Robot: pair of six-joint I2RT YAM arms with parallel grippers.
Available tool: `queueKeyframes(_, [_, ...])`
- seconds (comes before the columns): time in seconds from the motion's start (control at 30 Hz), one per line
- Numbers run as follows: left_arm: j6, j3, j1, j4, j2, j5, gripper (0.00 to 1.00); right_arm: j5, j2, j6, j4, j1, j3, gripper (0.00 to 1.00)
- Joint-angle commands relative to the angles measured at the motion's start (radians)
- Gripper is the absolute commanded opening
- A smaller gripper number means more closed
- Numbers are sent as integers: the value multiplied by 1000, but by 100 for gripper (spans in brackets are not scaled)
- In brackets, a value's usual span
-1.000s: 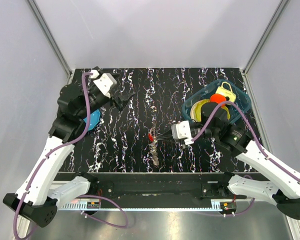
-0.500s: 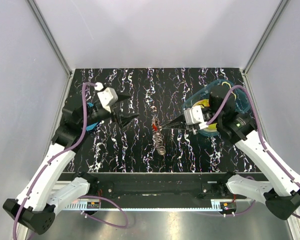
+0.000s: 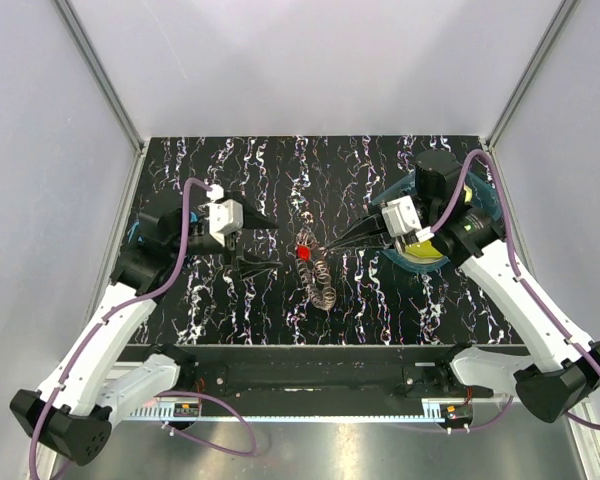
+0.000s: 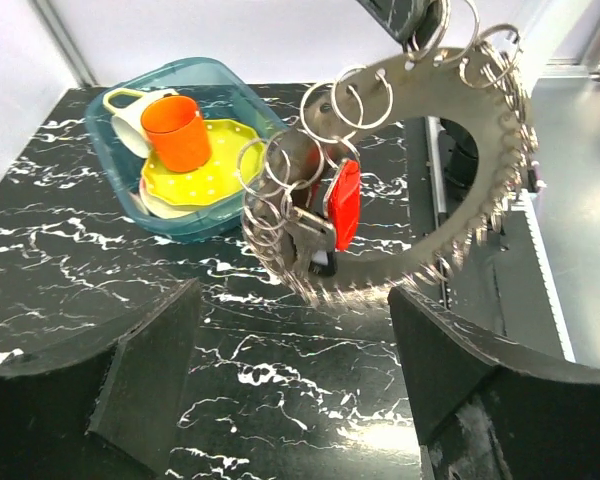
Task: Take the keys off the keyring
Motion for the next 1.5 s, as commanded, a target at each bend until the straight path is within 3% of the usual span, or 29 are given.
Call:
queueKeyframes(0.0, [21,24,1,36,21,144,80,-192,-28,47,153,-5,7,0])
queueKeyframes(0.03, [16,26,0,40,32,150,80,-207,-30,92,276,-5,-7,0])
queueKeyframes(0.1, [16,29,-8,38,40,162,80,-256,-35,333,503,-5,-70,0])
queueKeyframes(0.13, [19,29,-9,38,43,162,81,-264,-33,528,755,-2,-91,0])
queueKeyframes(0.23, [8,30,-15,69,58,167,81,-264,-16,656,943,8,-116,0])
queueKeyframes(0.67, [10,82,-25,124,106,145,85,-265,-4,667,939,83,-96,0])
queueKeyframes(1.03, [-80,58,-26,193,117,394,82,-265,-8,680,962,113,-82,0])
queueKeyframes(1.37, [-145,53,-107,242,138,432,72,-265,-4,679,966,130,-70,0])
queueKeyframes(1.47, [-144,50,-111,242,146,472,59,-265,-9,680,965,130,-70,0])
